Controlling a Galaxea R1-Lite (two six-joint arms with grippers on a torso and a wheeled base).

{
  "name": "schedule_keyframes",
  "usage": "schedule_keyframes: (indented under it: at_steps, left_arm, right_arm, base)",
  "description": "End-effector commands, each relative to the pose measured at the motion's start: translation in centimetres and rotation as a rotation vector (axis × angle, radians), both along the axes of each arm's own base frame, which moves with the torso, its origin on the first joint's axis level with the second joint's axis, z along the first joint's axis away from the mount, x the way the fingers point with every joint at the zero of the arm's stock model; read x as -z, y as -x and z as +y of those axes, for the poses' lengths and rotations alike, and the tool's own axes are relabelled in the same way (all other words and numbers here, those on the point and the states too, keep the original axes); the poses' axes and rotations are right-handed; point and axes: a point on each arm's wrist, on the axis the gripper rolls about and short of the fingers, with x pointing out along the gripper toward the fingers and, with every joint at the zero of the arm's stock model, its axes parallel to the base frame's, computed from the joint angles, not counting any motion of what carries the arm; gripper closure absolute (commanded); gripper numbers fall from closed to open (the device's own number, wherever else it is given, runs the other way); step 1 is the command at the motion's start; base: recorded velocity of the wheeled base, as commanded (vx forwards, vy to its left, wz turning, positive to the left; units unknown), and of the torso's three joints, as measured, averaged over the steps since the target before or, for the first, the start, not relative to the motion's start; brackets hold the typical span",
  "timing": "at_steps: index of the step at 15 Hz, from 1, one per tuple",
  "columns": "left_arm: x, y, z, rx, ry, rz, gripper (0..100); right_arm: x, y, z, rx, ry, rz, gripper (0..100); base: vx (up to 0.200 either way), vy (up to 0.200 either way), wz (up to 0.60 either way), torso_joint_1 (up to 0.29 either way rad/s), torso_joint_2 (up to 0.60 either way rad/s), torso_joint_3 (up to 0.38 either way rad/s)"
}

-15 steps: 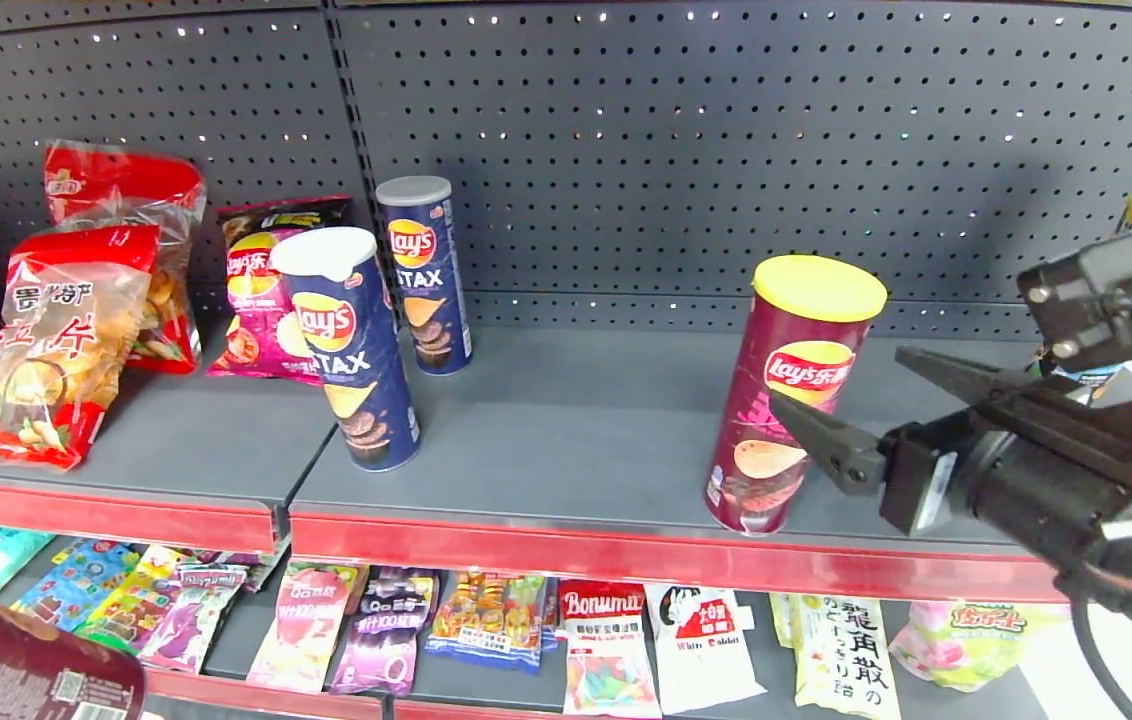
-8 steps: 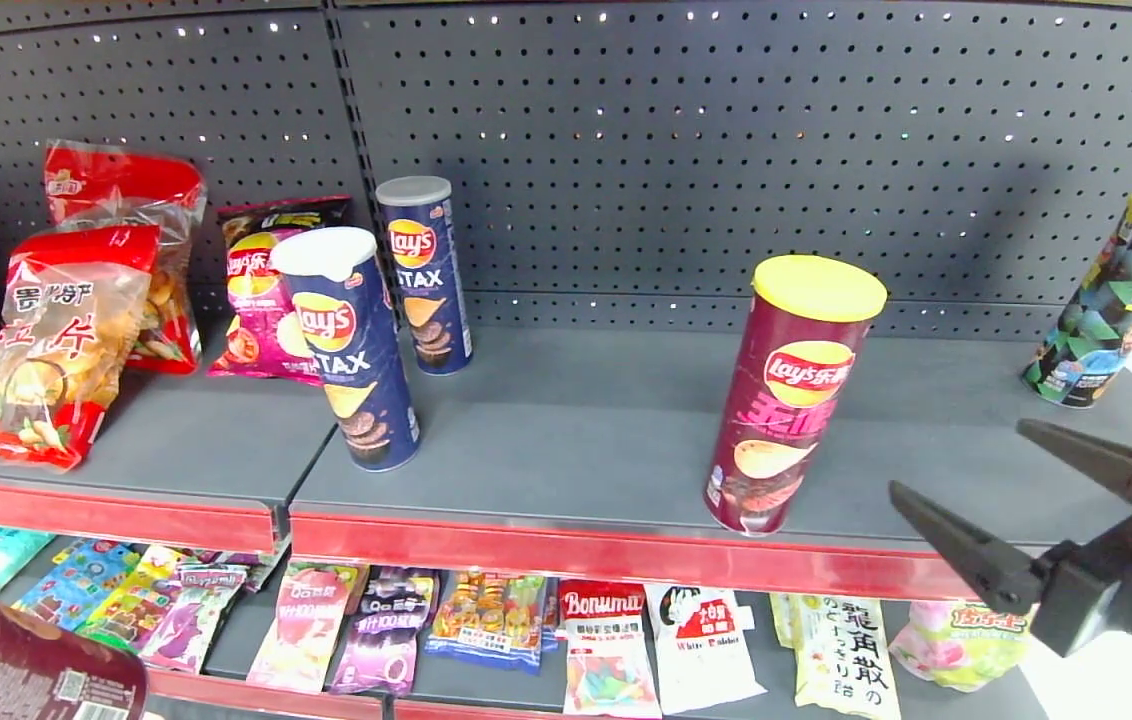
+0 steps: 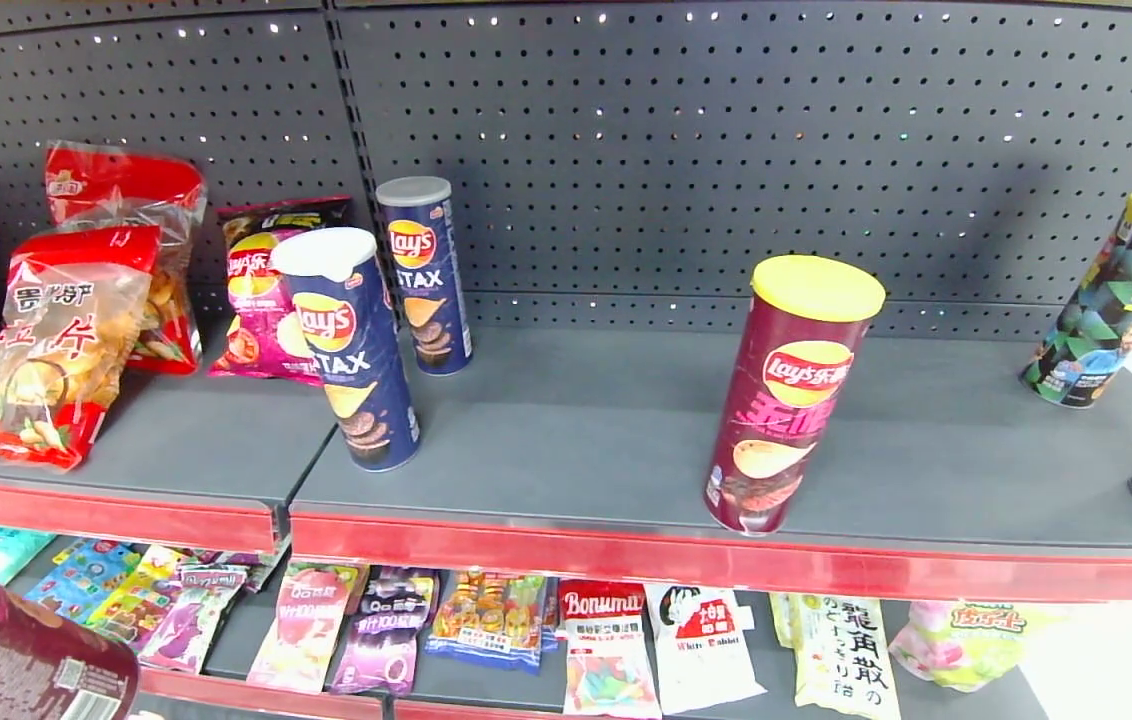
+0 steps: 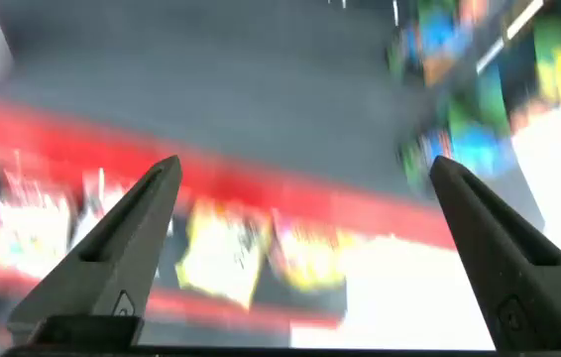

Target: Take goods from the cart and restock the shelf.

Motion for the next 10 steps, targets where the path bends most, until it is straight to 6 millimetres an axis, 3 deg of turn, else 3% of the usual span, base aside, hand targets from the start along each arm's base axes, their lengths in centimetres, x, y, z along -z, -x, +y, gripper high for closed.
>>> schedule_keyframes:
  at_steps: [1,2,10]
  left_arm:
    - [-0.5,-0.3,0.0,0.009,0.001,0.005,100]
    - [-0.6,-0.5,0.0,0.017,0.003,0.012,100]
    - [-1.1,-0.6,-0.1,0.038,0.024,0.01,100]
  right_arm:
    - [0.4,4.2,-1.3,0.023,-0.016,-0.067,0]
    - [1.0,5.5,-1.6,0.011,0.001,-0.062,0]
    - [1.2,6.0,-1.8,0.009,0.087,-0.071,0]
  base:
    - [0.0,0.0,0.0,0.0,0.0,0.0]
    - [0.0,0.0,0.0,0.0,0.0,0.0]
    - [0.0,0.0,0.0,0.0,0.0,0.0]
